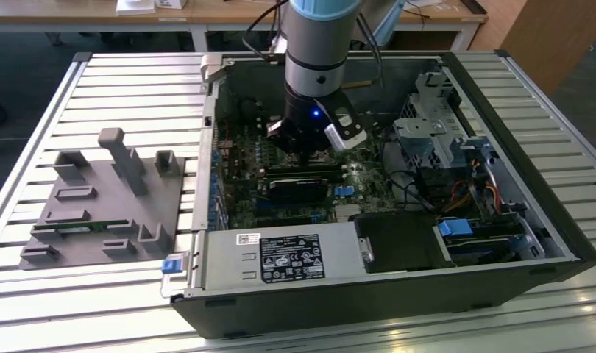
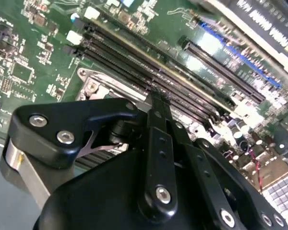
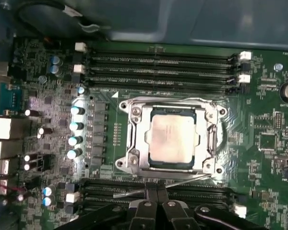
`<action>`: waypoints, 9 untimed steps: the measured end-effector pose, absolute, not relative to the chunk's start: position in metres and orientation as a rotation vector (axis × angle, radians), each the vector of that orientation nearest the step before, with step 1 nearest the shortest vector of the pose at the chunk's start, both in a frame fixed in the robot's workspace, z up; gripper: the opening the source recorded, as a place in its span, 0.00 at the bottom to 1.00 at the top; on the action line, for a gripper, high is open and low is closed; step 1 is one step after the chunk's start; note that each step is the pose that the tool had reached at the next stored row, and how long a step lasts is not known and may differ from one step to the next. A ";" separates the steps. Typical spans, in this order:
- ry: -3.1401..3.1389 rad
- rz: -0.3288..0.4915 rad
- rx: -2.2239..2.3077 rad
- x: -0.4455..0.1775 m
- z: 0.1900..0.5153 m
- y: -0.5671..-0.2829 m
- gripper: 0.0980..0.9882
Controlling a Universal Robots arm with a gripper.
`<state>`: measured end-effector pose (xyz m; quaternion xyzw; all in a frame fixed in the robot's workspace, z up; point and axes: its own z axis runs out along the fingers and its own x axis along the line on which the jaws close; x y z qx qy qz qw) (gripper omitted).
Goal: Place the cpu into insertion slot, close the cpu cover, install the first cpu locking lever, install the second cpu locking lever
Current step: 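Install the second cpu locking lever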
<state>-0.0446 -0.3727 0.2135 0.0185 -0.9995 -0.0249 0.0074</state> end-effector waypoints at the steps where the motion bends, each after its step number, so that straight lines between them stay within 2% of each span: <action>1: -3.125 -0.083 0.058 -0.046 0.214 -0.374 0.03; 9: -3.127 -0.125 0.060 -0.061 0.211 -0.375 0.03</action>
